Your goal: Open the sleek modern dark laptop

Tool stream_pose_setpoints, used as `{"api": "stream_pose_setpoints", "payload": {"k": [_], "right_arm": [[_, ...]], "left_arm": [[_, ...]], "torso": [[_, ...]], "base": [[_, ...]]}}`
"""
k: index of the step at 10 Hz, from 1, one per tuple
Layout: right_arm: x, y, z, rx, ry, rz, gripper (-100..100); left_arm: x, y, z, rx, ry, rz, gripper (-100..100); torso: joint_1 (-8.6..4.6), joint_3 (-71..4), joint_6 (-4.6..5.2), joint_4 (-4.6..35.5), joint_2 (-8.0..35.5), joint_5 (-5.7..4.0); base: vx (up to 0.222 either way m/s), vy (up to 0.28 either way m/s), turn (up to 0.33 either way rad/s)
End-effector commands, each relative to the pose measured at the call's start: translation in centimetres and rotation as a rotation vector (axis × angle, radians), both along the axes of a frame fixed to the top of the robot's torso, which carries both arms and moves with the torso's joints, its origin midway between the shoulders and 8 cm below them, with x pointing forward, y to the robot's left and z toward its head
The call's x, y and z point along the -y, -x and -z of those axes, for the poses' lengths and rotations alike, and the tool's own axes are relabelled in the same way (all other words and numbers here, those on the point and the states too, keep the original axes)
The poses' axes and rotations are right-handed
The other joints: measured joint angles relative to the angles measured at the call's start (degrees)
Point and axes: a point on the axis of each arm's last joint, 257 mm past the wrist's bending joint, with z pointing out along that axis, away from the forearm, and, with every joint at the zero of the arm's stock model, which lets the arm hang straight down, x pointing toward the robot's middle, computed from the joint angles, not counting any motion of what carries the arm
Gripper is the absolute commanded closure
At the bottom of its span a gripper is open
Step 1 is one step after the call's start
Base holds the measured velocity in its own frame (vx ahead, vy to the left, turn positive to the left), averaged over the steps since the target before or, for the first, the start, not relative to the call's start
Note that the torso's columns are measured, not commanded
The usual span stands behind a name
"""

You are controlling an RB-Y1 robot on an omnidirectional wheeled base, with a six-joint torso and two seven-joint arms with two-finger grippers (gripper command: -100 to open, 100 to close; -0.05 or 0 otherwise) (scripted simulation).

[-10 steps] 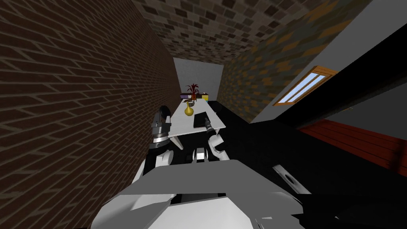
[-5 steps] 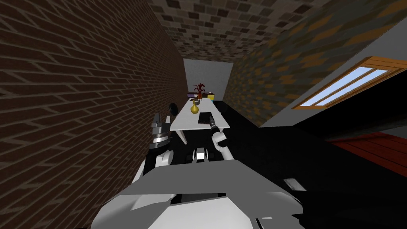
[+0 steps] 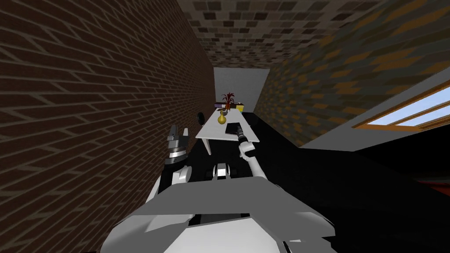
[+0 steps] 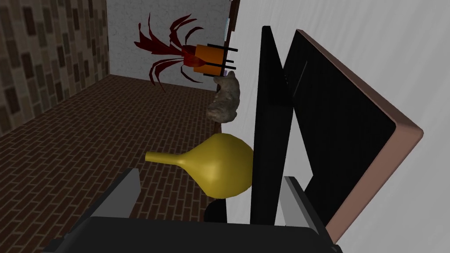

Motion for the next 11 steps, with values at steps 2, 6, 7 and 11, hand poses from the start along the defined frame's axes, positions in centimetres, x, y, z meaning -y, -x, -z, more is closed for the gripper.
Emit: {"api": "stream_pose_setpoints", "payload": {"k": [2,6,7,11], "right_arm": [[5.3,-1.3,-1.3,0.013,-0.008,0.083,-100],[10.3,-2.0,-2.7,0.027,-0.024,0.167,-100],[12.5,-2.9,-3.9,0.035,-0.036,0.201,-100],[18.5,-2.7,-5.7,0.059,-0.072,0.305,-100]], "left_arm": [[0.0,0.0,0.0,0.000,0.000,0.000,0],[0.0,0.0,0.0,0.000,0.000,0.000,0],[0.0,0.0,0.0,0.000,0.000,0.000,0],[0.0,0.0,0.0,0.000,0.000,0.000,0]], "torso": [[-0.03,0.0,-0.06,0.0,0.0,-0.03],[0.04,0.0,0.01,0.0,0.0,0.04],[-0.07,0.0,0.07,0.0,-0.1,0.01],[0.03,0.0,0.01,0.0,0.0,0.02]], "base": [[-0.110,0.013,0.329],[-0.069,0.030,0.167],[-0.098,0.038,0.325],[-0.097,0.039,0.251]]}}
